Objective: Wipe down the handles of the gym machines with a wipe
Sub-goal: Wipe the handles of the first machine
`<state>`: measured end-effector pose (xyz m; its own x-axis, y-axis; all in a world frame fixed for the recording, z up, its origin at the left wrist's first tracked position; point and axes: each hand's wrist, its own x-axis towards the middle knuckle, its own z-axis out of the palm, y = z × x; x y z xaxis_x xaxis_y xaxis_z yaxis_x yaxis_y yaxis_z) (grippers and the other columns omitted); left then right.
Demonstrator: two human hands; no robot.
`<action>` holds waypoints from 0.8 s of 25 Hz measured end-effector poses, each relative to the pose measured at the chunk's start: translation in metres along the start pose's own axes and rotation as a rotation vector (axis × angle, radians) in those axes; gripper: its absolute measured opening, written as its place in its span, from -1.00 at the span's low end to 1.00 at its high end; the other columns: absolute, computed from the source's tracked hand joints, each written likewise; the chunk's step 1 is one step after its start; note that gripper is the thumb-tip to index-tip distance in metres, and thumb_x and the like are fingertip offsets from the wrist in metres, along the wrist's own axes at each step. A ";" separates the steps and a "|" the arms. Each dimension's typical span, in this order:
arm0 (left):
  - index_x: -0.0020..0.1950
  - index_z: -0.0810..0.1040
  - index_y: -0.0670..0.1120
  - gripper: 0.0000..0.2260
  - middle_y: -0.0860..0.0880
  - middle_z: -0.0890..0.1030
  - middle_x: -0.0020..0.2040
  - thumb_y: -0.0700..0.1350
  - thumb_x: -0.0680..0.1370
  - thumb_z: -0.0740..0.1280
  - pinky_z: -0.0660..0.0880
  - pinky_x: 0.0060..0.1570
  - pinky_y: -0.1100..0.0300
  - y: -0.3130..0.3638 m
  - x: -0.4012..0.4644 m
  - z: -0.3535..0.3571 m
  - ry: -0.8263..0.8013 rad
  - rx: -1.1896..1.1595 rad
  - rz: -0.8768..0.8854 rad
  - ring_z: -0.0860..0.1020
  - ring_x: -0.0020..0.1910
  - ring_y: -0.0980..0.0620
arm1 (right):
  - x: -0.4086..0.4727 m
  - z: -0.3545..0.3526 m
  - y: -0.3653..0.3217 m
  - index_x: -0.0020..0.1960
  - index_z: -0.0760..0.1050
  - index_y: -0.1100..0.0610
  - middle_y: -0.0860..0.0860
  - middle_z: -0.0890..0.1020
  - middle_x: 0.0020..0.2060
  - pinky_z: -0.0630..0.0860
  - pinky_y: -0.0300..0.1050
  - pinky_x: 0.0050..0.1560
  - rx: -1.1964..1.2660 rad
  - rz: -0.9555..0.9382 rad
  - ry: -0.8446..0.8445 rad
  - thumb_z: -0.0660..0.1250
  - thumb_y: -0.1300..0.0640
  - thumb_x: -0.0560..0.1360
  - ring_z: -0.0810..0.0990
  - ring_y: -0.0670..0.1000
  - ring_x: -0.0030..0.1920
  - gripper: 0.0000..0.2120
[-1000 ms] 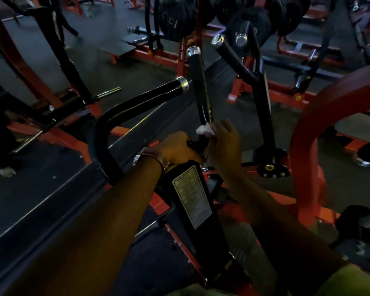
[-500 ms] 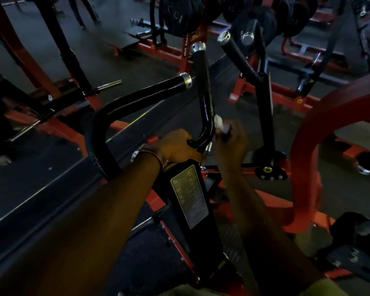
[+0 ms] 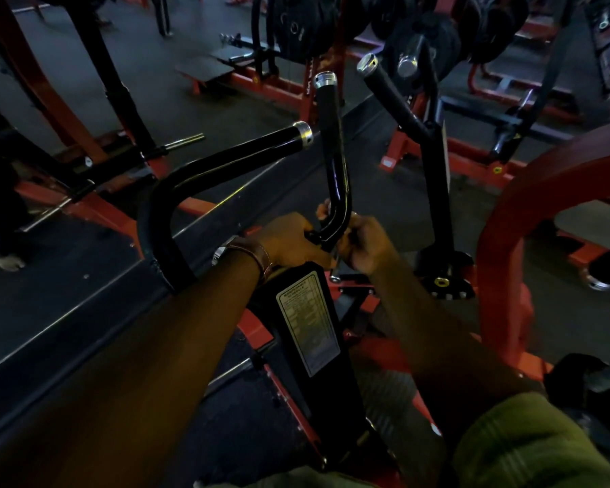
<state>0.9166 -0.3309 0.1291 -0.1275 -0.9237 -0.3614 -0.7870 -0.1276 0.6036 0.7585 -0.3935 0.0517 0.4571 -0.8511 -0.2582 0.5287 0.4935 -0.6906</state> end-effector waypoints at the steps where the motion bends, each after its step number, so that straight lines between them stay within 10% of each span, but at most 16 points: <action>1: 0.02 0.64 -0.10 -0.66 -0.03 0.67 -0.11 0.06 0.38 0.57 0.57 -0.15 0.17 -0.001 0.000 0.000 0.003 0.009 0.000 0.64 -0.16 0.05 | -0.005 -0.002 0.004 0.06 0.65 0.24 0.13 0.69 0.03 0.51 -0.10 0.29 -0.007 0.004 -0.012 0.27 0.24 0.48 0.69 0.03 0.05 -0.76; 9: 0.01 0.66 -0.12 -0.65 0.00 0.66 -0.13 0.08 0.37 0.57 0.55 -0.21 0.22 0.001 0.000 -0.001 -0.001 0.001 -0.022 0.63 -0.16 0.05 | 0.042 0.042 -0.059 -0.05 0.69 0.30 0.18 0.69 -0.09 0.64 -0.18 -0.07 0.002 -0.099 0.011 0.14 0.27 0.65 0.70 0.05 -0.08 -0.66; 15: 0.01 0.65 -0.10 -0.66 -0.02 0.66 -0.12 0.05 0.37 0.59 0.58 -0.15 0.18 0.000 0.001 0.000 0.016 0.006 -0.014 0.63 -0.16 0.07 | -0.004 -0.014 0.025 0.29 0.48 0.26 0.10 0.65 0.01 0.60 -0.22 -0.16 0.023 -0.101 0.002 0.29 0.08 0.59 0.67 -0.03 -0.07 -0.66; 20: -0.10 0.65 -0.05 -0.73 0.03 0.64 -0.18 0.07 0.36 0.58 0.51 -0.26 0.27 -0.001 0.004 0.000 0.005 0.031 0.005 0.60 -0.21 0.10 | 0.024 0.024 -0.048 0.17 0.60 0.36 0.06 0.70 -0.17 0.56 -0.20 -0.22 -0.442 -0.635 0.177 0.41 0.19 0.54 0.65 -0.04 -0.20 -0.72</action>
<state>0.9169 -0.3347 0.1270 -0.1288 -0.9259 -0.3552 -0.8046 -0.1118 0.5831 0.7607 -0.4332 0.0949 0.0227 -0.9801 0.1972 0.3001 -0.1814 -0.9365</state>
